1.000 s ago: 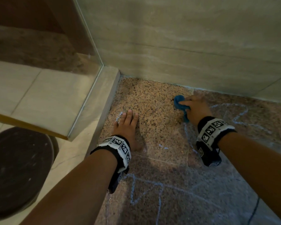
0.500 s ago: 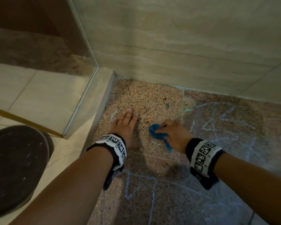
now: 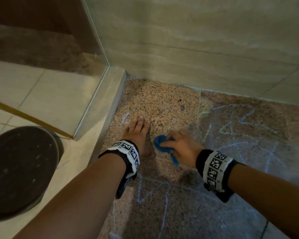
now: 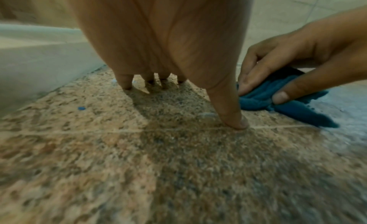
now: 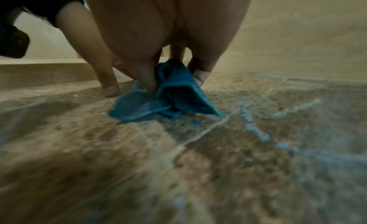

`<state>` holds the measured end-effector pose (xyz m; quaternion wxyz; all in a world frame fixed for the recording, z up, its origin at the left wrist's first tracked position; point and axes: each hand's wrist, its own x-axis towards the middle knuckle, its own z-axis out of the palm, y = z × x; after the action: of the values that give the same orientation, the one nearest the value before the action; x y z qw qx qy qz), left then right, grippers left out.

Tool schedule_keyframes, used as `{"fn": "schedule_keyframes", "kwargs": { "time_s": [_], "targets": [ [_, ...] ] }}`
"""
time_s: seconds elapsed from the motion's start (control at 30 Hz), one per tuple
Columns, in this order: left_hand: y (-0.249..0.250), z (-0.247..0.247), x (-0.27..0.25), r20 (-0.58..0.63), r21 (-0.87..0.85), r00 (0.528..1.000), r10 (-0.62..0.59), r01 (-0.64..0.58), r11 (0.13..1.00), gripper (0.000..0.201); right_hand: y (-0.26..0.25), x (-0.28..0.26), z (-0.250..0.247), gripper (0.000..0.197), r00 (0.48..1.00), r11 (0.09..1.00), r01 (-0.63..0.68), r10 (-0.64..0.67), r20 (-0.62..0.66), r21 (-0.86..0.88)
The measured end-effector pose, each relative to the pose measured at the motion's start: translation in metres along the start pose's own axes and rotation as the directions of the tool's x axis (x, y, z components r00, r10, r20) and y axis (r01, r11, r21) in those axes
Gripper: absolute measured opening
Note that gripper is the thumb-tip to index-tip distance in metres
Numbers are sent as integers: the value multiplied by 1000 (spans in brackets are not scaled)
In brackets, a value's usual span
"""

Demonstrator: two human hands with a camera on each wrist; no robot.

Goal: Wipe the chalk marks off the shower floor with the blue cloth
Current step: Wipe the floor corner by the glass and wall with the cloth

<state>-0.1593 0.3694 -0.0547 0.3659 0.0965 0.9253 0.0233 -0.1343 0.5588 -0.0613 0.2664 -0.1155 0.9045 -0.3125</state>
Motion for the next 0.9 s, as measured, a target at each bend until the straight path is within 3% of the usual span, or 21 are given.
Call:
{"fn": "schedule_keyframes", "kwargs": {
  "time_s": [0.1, 0.13, 0.17, 0.2, 0.3, 0.37, 0.43, 0.53, 0.63, 0.8, 0.9],
  "targets": [
    [-2, 0, 0, -13, -7, 1000, 16, -16, 1000, 93, 11, 9, -4, 53, 999, 994, 49, -48, 20, -102],
    [-2, 1, 1, -15, -13, 1000, 19, -19, 1000, 93, 11, 11, -7, 42, 996, 994, 83, -84, -14, -78],
    [-2, 1, 2, -18, -8, 1000, 22, -22, 1000, 93, 15, 11, -10, 27, 988, 980, 110, -126, -88, -168],
    [-2, 2, 3, -20, 3, 1000, 23, -23, 1000, 94, 20, 15, -8, 20, 988, 989, 54, -73, -134, -141],
    [-3, 6, 5, -55, 3, 998, 22, -22, 1000, 95, 16, 9, -9, 23, 986, 995, 39, -54, -156, -94],
    [-4, 7, 5, -60, -1, 998, 22, -22, 1000, 95, 9, 6, -8, 17, 977, 970, 109, -145, -159, -218],
    [-5, 7, 6, -55, -6, 998, 21, -22, 1000, 95, 3, -1, 1, 40, 973, 950, 212, -227, -40, -231],
    [-5, 9, 8, -69, -6, 997, 29, -30, 1000, 99, 8, -8, 0, 46, 963, 934, 268, -260, 65, -235],
    [-5, 8, 7, -72, -11, 997, 39, -40, 999, 102, 20, -4, -19, 42, 980, 955, 197, -191, 46, -222],
    [0, -2, 3, -44, -24, 999, 27, -28, 999, 110, 40, 5, -39, 26, 980, 958, 55, -105, -166, -281],
    [5, -7, 4, -101, -29, 994, 48, -51, 998, 118, 35, 4, -34, 12, 990, 969, -20, -15, -141, -245]
  ]
}}
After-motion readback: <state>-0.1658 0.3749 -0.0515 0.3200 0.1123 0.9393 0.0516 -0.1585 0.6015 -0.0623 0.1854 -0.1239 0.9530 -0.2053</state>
